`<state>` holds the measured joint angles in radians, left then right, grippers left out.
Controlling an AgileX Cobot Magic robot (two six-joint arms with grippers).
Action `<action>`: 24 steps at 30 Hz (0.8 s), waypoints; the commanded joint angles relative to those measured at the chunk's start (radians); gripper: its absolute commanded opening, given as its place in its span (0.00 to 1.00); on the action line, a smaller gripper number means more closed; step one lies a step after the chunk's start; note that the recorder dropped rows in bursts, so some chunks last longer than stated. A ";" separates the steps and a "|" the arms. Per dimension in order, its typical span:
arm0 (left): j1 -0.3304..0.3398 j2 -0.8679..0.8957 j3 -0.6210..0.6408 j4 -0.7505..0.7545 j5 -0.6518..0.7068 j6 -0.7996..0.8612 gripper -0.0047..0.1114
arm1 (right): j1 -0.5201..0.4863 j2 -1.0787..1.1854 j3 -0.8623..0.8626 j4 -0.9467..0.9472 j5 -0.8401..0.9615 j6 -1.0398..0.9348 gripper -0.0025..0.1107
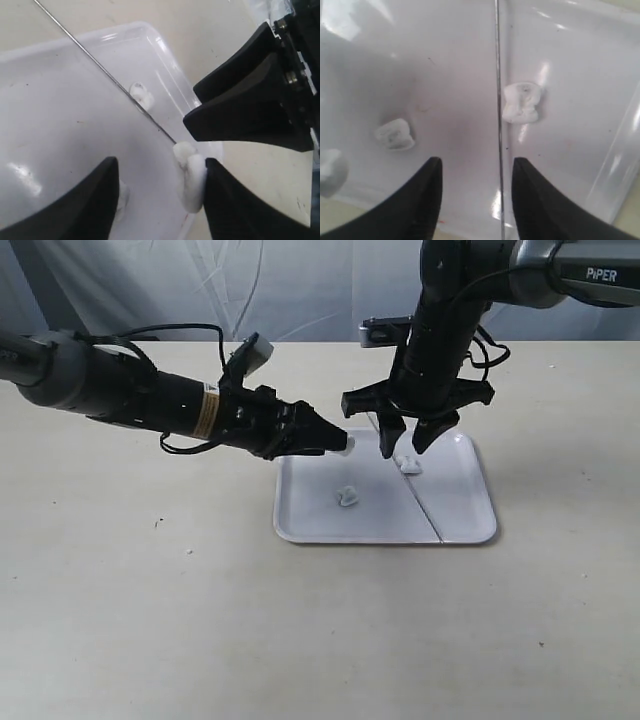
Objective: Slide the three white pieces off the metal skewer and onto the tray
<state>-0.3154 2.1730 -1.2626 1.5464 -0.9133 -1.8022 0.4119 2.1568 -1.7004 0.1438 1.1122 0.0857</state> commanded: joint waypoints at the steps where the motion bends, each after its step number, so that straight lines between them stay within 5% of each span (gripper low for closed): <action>1: 0.003 0.028 -0.022 -0.030 -0.032 -0.023 0.46 | -0.003 -0.013 0.000 0.043 -0.009 -0.014 0.40; 24: 0.003 0.091 -0.056 -0.041 -0.024 -0.026 0.46 | -0.003 -0.032 0.000 0.129 -0.038 -0.030 0.40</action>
<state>-0.3154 2.2626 -1.3076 1.5200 -0.9132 -1.8231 0.4119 2.1351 -1.7004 0.2692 1.0961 0.0629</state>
